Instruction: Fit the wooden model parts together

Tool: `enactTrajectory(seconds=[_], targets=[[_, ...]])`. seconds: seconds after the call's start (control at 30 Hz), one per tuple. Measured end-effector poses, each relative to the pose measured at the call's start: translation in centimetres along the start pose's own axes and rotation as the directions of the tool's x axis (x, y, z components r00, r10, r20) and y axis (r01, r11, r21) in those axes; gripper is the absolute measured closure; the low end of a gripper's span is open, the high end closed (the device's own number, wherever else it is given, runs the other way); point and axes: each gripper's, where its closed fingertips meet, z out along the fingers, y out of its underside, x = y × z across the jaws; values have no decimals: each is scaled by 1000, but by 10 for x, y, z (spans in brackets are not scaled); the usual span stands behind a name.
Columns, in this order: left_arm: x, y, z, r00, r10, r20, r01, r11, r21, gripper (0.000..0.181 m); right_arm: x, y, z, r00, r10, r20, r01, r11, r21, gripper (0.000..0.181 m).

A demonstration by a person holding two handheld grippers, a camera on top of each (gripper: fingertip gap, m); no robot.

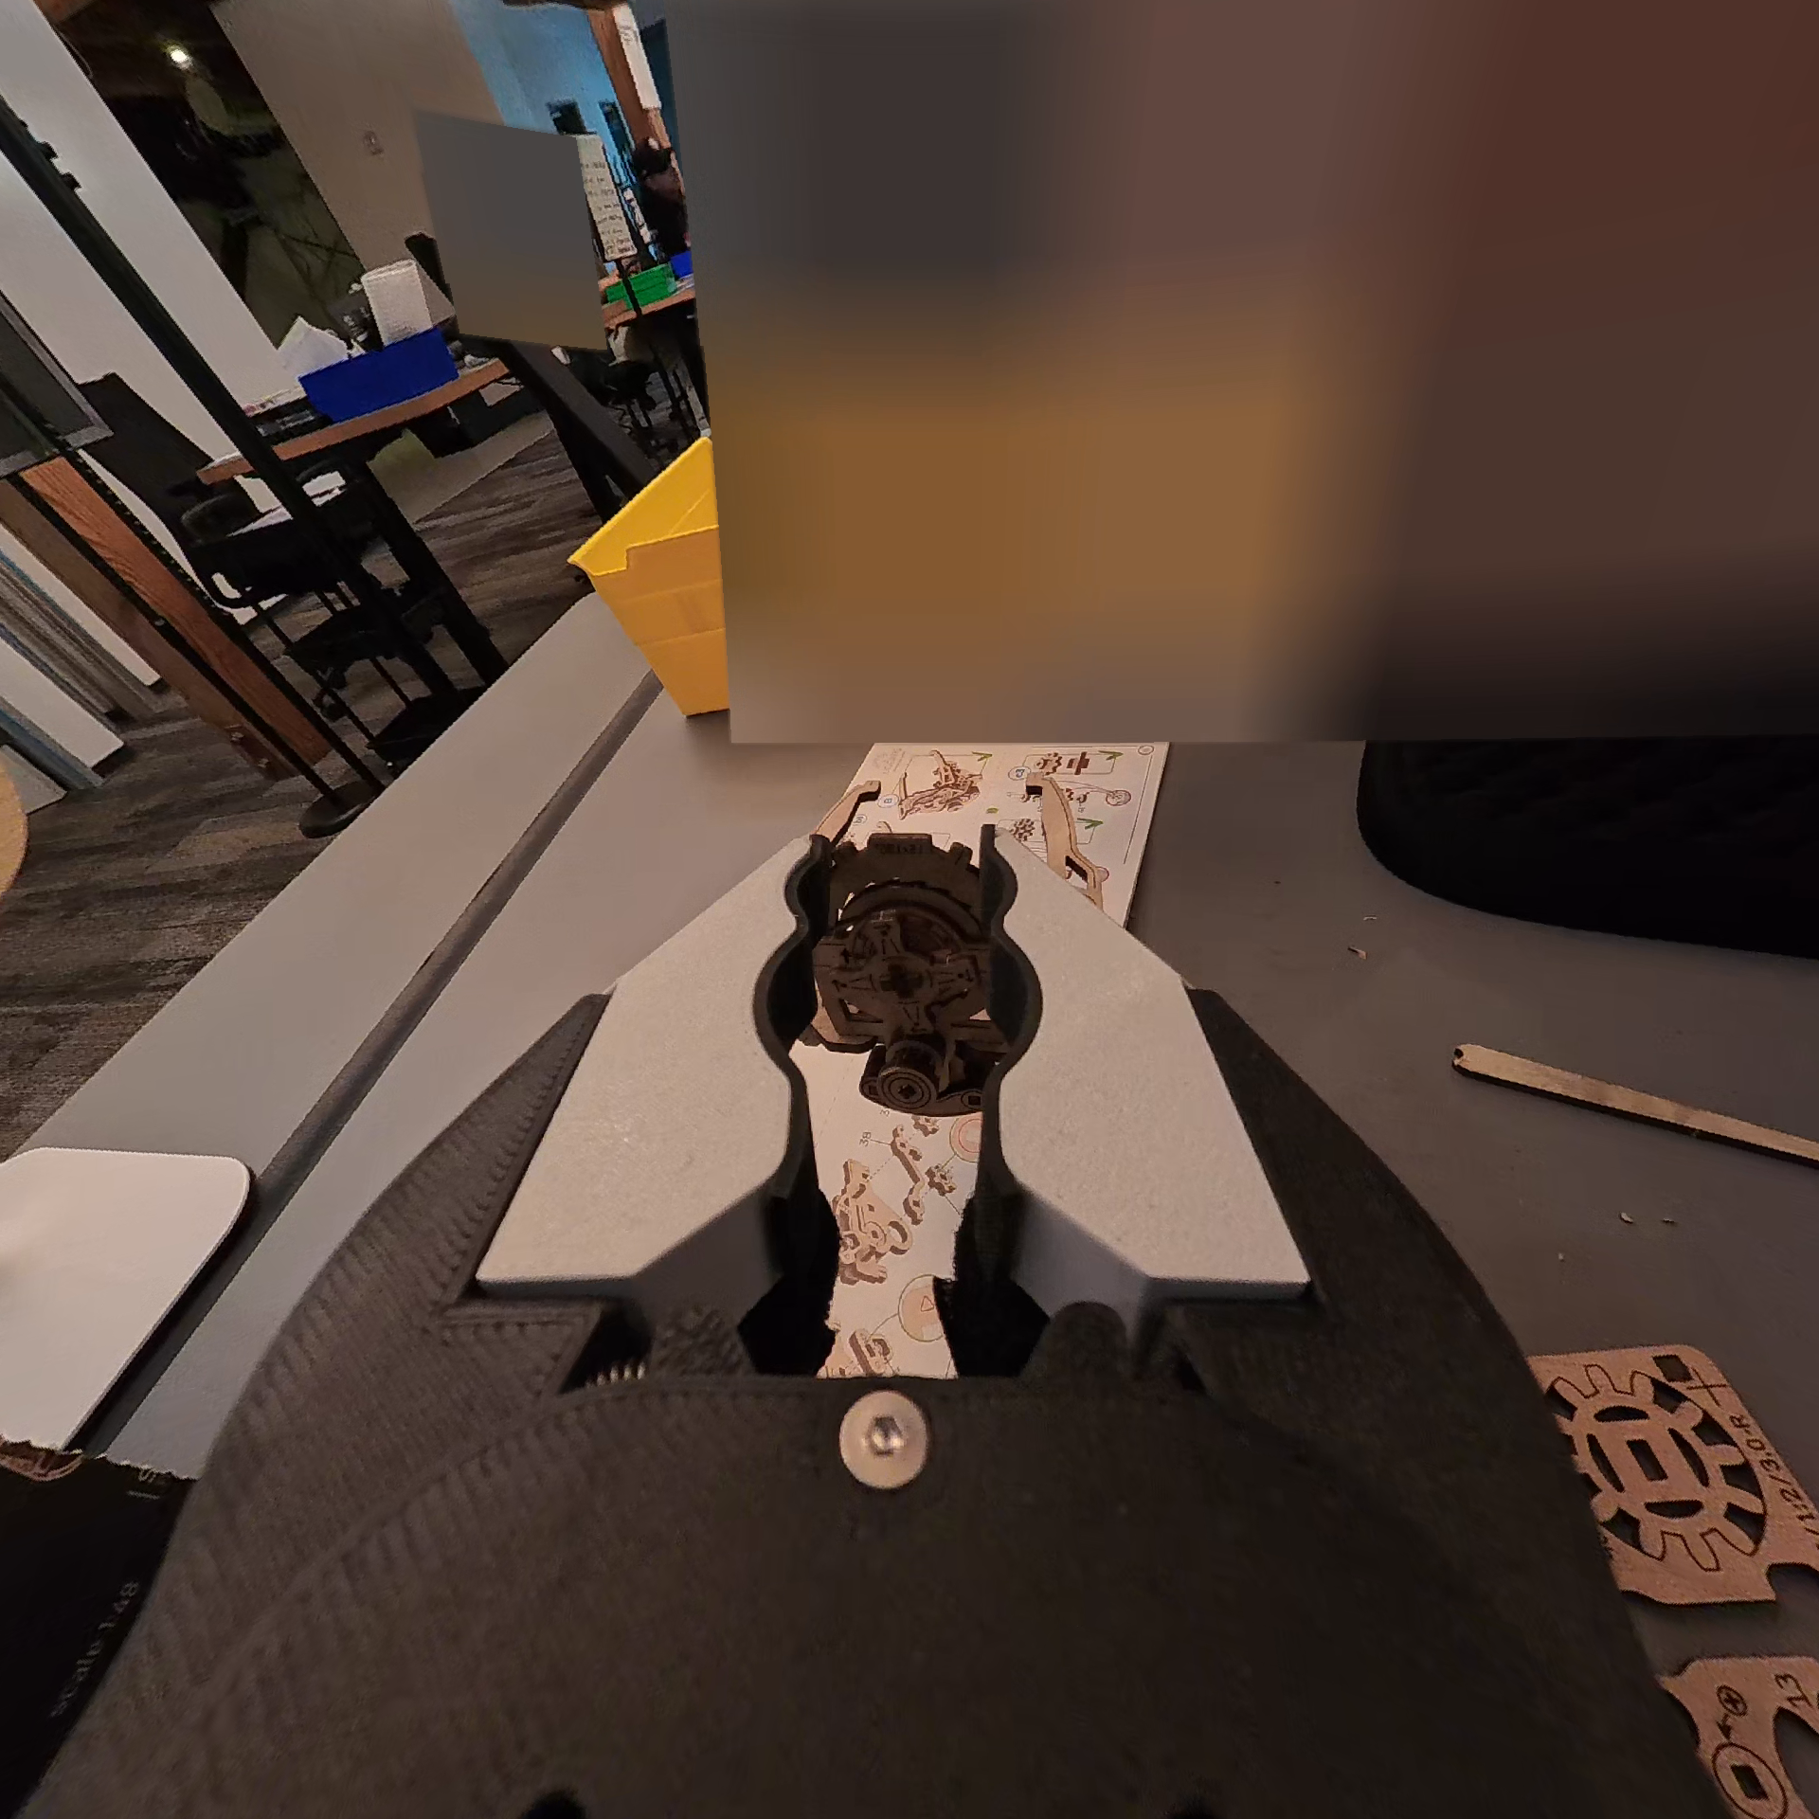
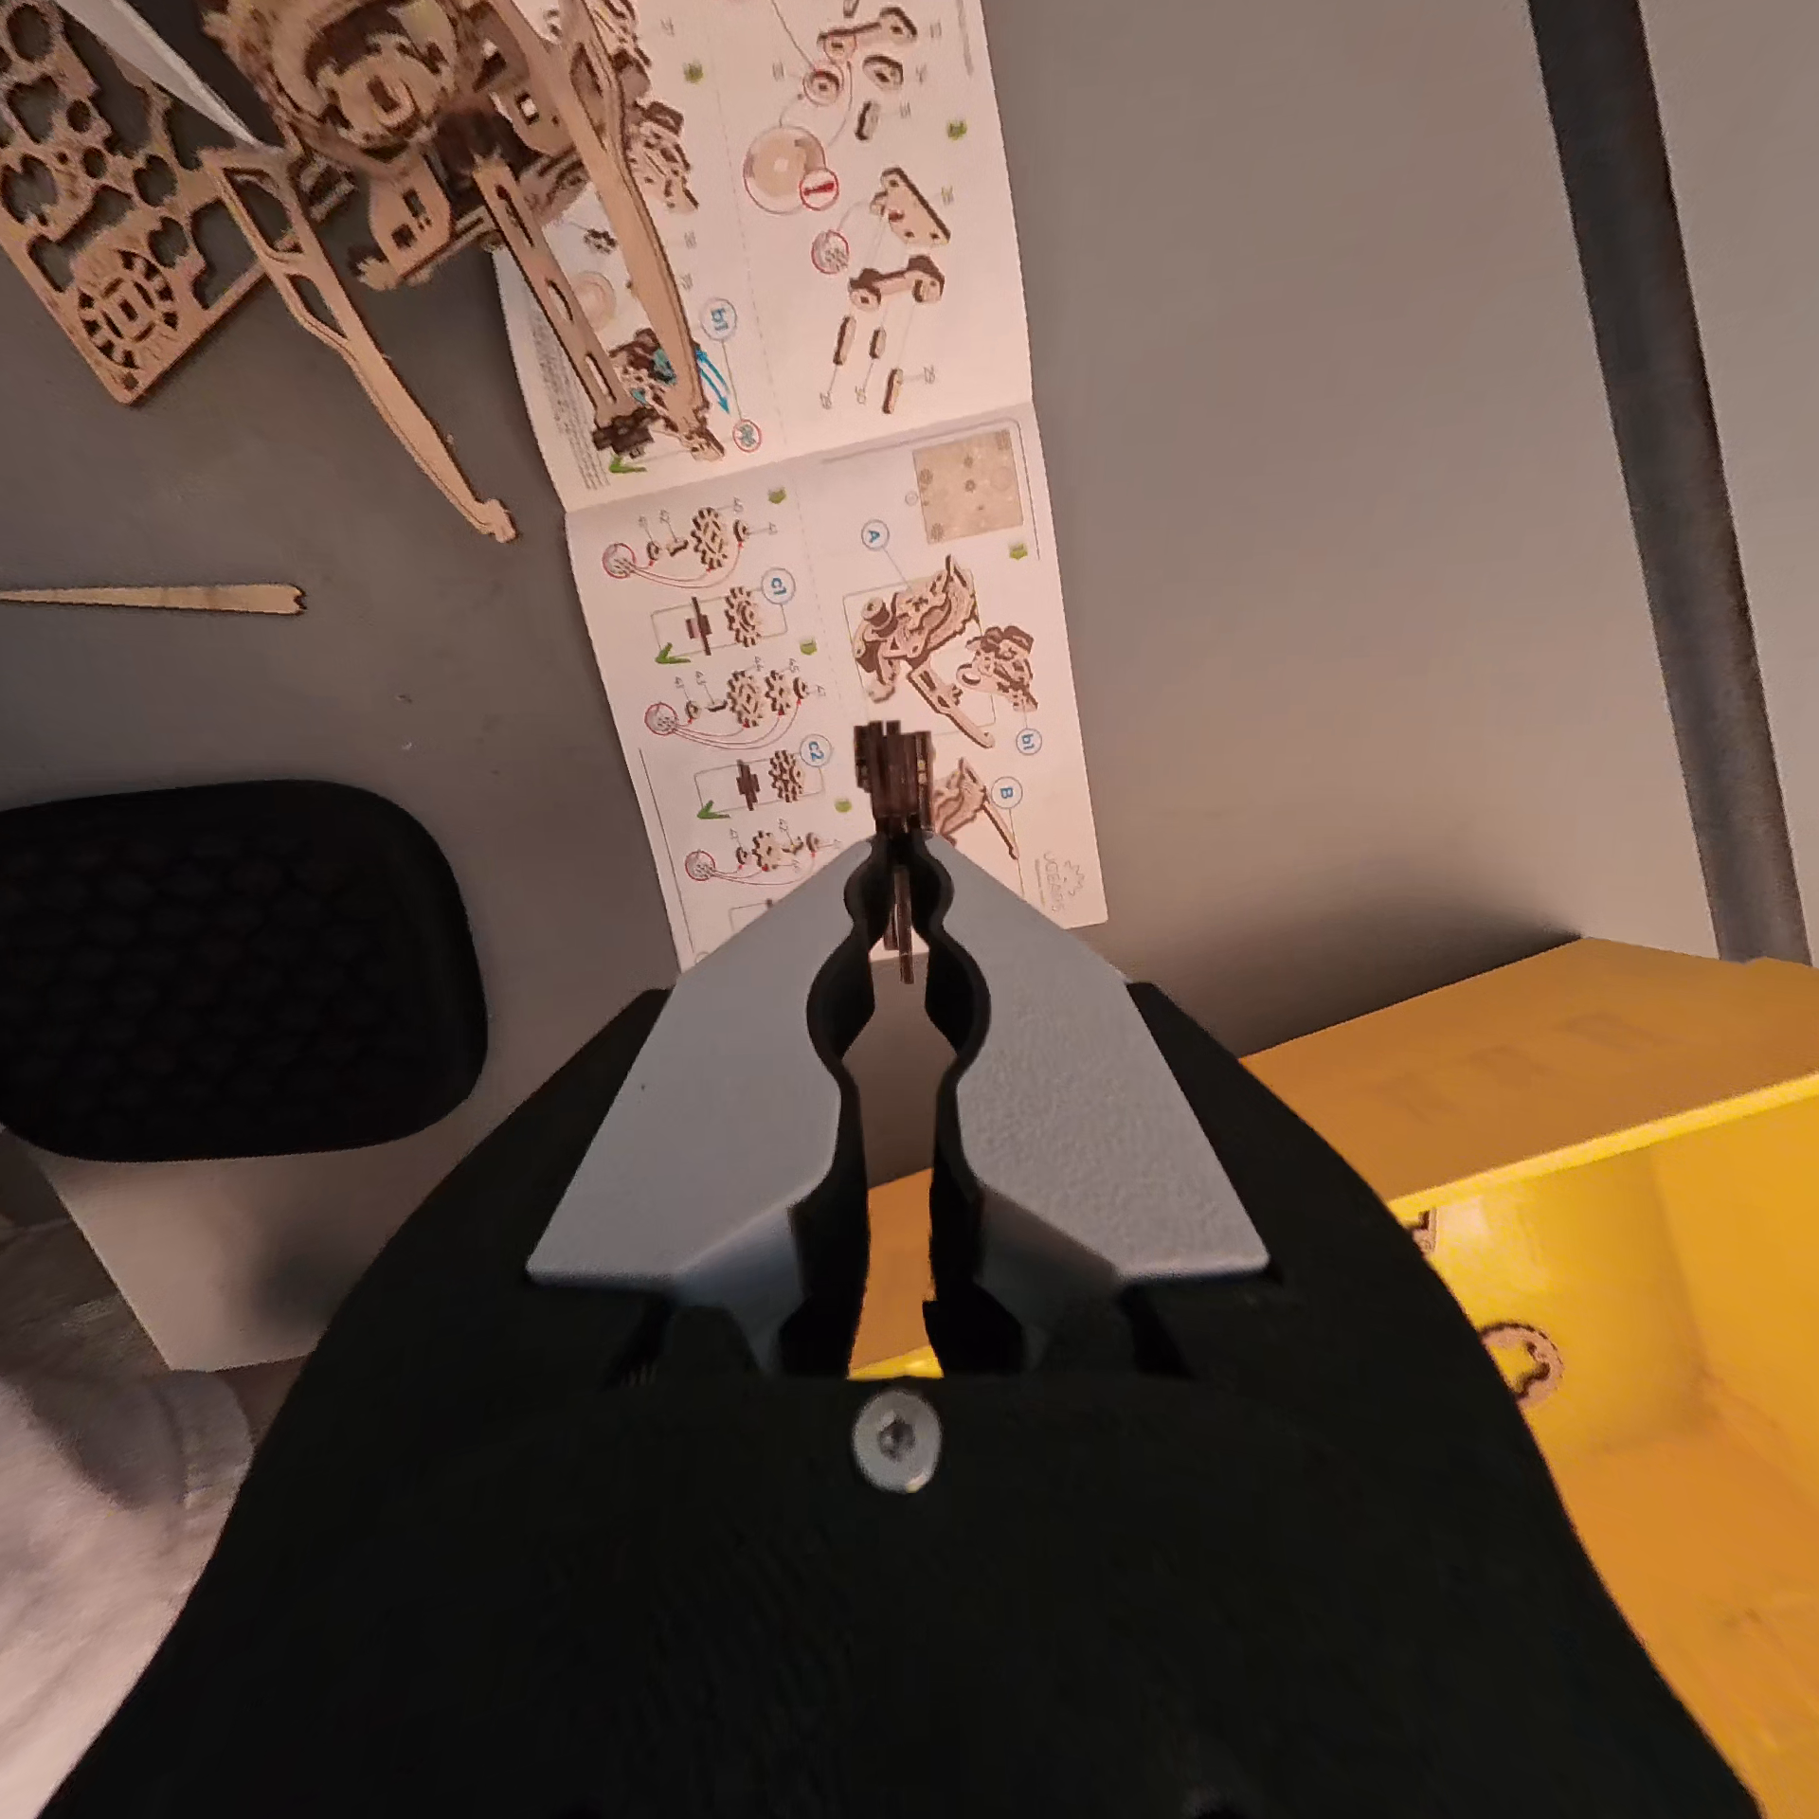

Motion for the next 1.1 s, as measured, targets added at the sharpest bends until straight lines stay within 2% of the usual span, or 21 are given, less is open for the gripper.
enactTrajectory(seconds=[0.1, 0.3, 0.43, 0.73, 0.97, 1.1], targets=[[0, 0, 0, 1000, 0, -1, 0, 1000, -1, 153, 4, 3, 2, 1000, 15, -7, -15, 1000, -12, 179], [0, -1, -1, 1000, 5, -2, -5, 1000, 2, 153, -14, 10, 19, 994, -43, 105, 52, 995, -88, 179], [1, -1, -1, 1000, 8, -5, -8, 1000, 6, 153, -20, 13, 29, 990, -55, 132, 72, 989, -130, 179], [-1, -3, -3, 1000, 7, -3, -7, 1000, 13, 153, -9, 20, 30, 995, -10, 97, 25, 987, -160, 179], [0, -2, -3, 1000, 14, -6, -14, 1000, 8, 153, 20, 41, 15, 996, 85, -35, -90, 978, -190, 180], [0, -2, -3, 1000, 9, -8, -8, 1000, 8, 153, 17, 53, 15, 995, 100, -5, -98, 968, -230, 180]])
